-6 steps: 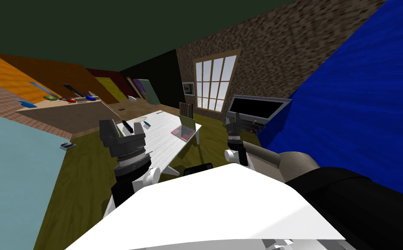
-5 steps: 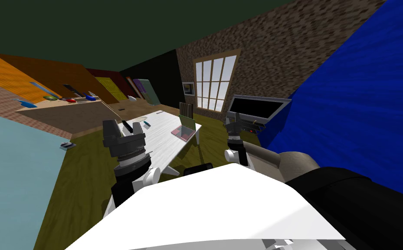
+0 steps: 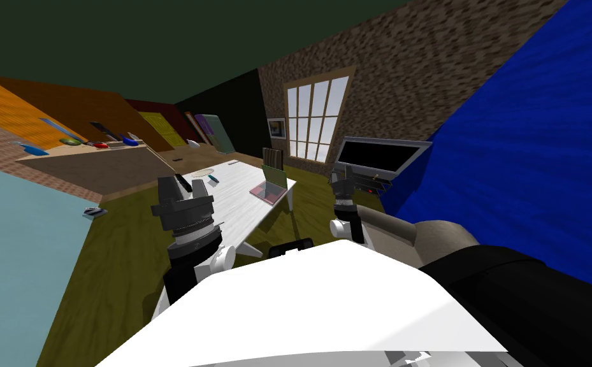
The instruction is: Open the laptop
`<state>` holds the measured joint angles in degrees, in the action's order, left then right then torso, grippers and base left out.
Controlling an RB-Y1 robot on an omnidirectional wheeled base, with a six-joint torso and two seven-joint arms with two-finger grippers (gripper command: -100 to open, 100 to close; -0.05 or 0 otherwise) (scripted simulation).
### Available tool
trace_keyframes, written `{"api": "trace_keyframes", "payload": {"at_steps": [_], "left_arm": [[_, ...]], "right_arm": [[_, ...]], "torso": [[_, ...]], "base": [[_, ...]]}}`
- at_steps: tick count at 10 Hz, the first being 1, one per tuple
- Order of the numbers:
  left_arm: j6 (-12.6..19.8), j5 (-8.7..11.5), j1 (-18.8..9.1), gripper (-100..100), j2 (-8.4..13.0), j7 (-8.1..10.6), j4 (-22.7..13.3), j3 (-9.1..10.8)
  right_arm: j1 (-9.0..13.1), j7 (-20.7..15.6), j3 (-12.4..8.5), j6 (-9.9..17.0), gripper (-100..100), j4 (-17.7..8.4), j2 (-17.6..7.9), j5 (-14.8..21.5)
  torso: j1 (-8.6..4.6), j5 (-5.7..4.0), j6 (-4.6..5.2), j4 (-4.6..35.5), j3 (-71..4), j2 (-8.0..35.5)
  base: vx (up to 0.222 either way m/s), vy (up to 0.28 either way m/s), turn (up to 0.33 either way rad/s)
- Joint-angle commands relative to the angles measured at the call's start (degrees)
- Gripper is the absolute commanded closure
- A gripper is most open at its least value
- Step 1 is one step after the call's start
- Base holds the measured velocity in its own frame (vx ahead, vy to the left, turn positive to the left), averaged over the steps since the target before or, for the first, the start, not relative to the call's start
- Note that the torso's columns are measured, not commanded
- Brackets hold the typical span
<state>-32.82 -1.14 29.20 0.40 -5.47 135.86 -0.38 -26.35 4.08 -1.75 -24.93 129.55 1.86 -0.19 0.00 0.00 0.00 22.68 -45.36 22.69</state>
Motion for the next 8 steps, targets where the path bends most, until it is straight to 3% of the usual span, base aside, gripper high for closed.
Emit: {"api": "trace_keyframes", "payload": {"at_steps": [1,3,4,6,8], "left_arm": [[0.0,0.0,0.0,0,0.0,0.00,0.0,0.00],[0.0,0.0,0.0,0,0.0,0.00,0.0,0.00],[0.8,0.8,0.1,-100,2.5,0.29,-0.1,0.47],[2.0,2.1,0.3,-100,4.4,0.72,-0.2,1.17],[4.7,4.8,0.7,-100,6.3,1.65,-0.2,2.70]], "right_arm": [[0.0,0.0,0.0,0.0,0,0.0,0.0,0.0],[0.0,0.0,0.0,0.0,0,0.0,0.0,0.0],[0.0,0.0,0.0,0.0,0,0.0,0.0,0.0],[0.0,0.0,0.0,0.0,0,0.0,0.0,0.0],[0.0,0.0,0.0,0.0,0,0.0,0.0,0.0]], "torso": [[0.00,0.00,0.00,4.2,-8.5,4.2],[0.00,0.00,0.00,12.7,-25.4,12.7],[0.00,0.00,0.00,16.9,-33.8,16.9],[-0.18,-0.05,0.00,19.3,-39.0,19.2],[-0.15,-0.04,-0.02,19.5,-39.3,19.3]], "base": [[0.000,0.000,0.000],[0.000,0.000,0.000],[0.051,-0.041,0.069],[0.090,-0.087,0.078],[0.173,-0.151,0.138]]}}
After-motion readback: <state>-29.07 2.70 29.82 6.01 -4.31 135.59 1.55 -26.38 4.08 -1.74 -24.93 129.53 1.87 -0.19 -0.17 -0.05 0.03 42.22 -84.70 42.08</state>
